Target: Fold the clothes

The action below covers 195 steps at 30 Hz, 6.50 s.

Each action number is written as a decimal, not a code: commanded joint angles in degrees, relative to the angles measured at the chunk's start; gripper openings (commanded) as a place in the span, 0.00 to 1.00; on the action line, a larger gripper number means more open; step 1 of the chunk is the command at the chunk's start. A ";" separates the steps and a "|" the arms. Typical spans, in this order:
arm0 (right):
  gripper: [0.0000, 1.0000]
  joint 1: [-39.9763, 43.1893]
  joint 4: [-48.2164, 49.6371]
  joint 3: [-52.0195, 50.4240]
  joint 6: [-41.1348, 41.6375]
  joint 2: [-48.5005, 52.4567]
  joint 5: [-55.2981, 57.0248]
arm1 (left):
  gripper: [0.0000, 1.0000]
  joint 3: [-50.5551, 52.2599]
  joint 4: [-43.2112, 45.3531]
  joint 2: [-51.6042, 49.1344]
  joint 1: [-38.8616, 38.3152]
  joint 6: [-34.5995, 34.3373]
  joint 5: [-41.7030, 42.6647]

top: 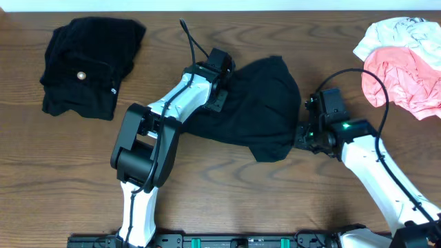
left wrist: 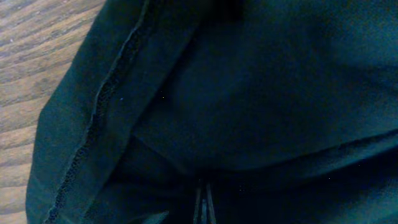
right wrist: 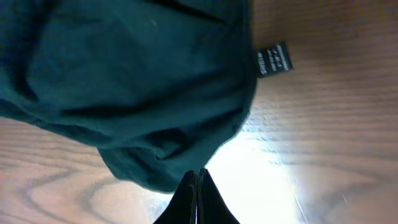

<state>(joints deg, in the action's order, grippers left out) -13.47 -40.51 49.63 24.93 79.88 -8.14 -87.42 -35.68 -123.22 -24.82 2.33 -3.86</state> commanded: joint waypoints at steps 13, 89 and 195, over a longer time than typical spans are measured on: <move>0.01 -0.85 11.52 -1.77 -0.81 13.99 0.92 | 0.06 0.87 0.61 1.29 0.04 -0.96 -0.66; 0.01 14.43 -7.08 4.55 2.99 15.91 7.76 | 0.06 0.92 25.94 1.16 -2.86 16.76 12.98; 0.01 -2.58 -11.69 0.28 1.42 18.71 14.82 | 0.06 0.92 23.06 -8.76 9.97 16.85 -3.67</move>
<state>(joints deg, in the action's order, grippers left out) -15.84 -51.88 50.76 25.28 97.51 4.78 -88.66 -9.89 -129.45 -16.05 19.33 -4.95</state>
